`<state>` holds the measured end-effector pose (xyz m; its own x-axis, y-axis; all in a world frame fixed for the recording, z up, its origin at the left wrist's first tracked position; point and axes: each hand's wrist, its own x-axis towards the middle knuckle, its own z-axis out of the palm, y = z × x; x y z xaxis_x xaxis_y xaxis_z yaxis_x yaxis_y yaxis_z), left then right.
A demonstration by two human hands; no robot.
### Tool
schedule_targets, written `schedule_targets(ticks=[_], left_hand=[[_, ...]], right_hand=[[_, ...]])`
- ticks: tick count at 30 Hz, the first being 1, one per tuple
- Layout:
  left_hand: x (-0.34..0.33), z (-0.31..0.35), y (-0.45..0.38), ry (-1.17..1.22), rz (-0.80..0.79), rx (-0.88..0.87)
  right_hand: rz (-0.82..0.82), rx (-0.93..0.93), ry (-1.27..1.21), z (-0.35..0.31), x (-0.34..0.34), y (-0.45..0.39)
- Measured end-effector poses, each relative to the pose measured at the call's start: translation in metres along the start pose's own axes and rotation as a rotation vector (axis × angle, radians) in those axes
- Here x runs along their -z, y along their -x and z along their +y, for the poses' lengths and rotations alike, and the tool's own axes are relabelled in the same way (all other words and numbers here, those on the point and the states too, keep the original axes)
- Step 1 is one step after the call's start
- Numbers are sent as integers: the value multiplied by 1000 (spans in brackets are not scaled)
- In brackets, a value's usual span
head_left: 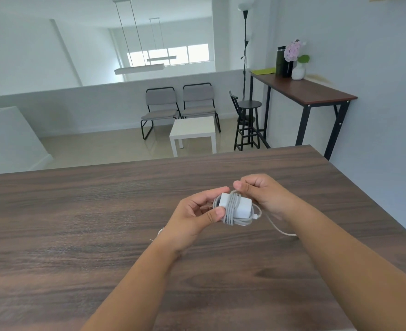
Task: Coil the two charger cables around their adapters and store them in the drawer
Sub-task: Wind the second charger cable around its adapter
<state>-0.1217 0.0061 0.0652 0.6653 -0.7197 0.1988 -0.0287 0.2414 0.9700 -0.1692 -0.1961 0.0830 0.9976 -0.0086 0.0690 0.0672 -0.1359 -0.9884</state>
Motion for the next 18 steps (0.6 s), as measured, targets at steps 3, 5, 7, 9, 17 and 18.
schedule_targets(ticks=[3,5,7,9,17,18], left_hand=[[-3,-2,0,125,-6,10],[-5,-4,0,157,1,16],[-5,-5,0,159,8,28],[-7,-4,0,144,-36,31],[-9,-8,-7,159,83,26],[-10,-11,-8,180,121,26]], right_hand=[[28,8,-150,11,-13,6],[49,18,-171,16,-19,7],[87,34,-159,17,-21,9],[109,51,-120,20,-21,8],[201,7,-31,33,-26,13],[212,8,-19,34,-30,14]])
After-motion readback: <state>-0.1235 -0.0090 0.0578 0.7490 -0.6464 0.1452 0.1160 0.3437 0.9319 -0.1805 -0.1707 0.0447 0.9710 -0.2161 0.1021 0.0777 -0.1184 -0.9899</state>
